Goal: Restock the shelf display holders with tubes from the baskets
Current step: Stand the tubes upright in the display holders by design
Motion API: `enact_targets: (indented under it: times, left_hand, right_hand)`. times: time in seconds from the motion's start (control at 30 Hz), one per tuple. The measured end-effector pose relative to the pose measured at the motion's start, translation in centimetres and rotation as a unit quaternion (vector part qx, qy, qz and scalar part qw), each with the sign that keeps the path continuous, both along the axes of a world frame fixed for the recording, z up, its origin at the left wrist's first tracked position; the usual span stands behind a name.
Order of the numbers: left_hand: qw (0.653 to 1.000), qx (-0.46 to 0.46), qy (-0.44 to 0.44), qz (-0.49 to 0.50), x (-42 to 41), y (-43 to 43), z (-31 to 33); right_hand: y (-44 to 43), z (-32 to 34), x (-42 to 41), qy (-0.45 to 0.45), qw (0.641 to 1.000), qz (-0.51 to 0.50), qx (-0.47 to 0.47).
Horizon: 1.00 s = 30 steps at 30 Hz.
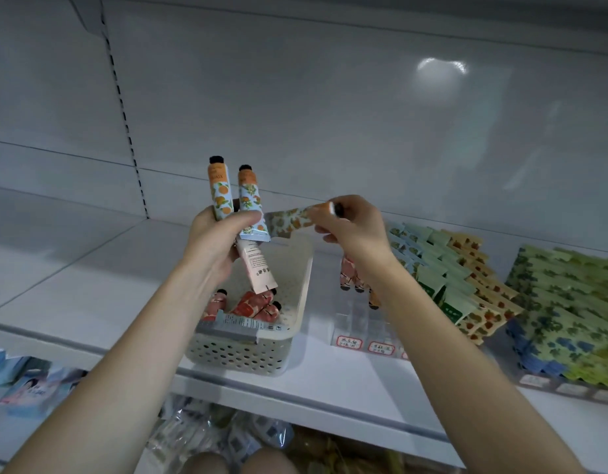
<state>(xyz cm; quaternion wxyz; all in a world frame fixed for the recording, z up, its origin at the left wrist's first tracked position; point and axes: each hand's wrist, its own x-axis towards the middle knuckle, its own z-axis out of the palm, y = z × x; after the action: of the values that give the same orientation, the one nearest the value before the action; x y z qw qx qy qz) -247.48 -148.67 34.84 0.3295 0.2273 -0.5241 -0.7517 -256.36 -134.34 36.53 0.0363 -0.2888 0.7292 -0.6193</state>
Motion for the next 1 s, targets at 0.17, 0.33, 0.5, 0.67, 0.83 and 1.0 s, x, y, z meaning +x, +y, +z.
enact_targets:
  times: [0.17, 0.33, 0.5, 0.67, 0.83, 1.0]
  left_hand:
    - [0.998, 0.02, 0.057, -0.022, 1.9, 4.3, 0.9]
    - [0.998, -0.026, 0.037, -0.05, 2.8, 8.2, 0.2]
    - [0.996, -0.054, 0.0, -0.075, 3.2, 11.0, -2.3]
    - [0.994, -0.045, -0.041, -0.092, 3.3, 12.7, -4.8]
    - [0.992, -0.052, -0.056, -0.102, 3.4, 13.4, -5.8]
    - [0.989, -0.077, -0.069, -0.106, 3.5, 13.5, -6.4]
  right_hand:
    - [5.2, 0.3, 0.4, -0.253, 0.936, 0.031, -0.242]
    - [11.0, 0.3, 0.5, -0.391, 0.845, 0.063, -0.358]
    - [15.1, -0.6, -0.1, -0.399, 0.833, 0.092, -0.372]
    - [16.3, -1.6, 0.6, -0.284, 0.928, 0.025, -0.242]
    - [15.7, -3.1, 1.0, -0.153, 0.986, -0.046, -0.056]
    - [14.4, -3.8, 1.2, -0.011, 0.986, -0.106, 0.128]
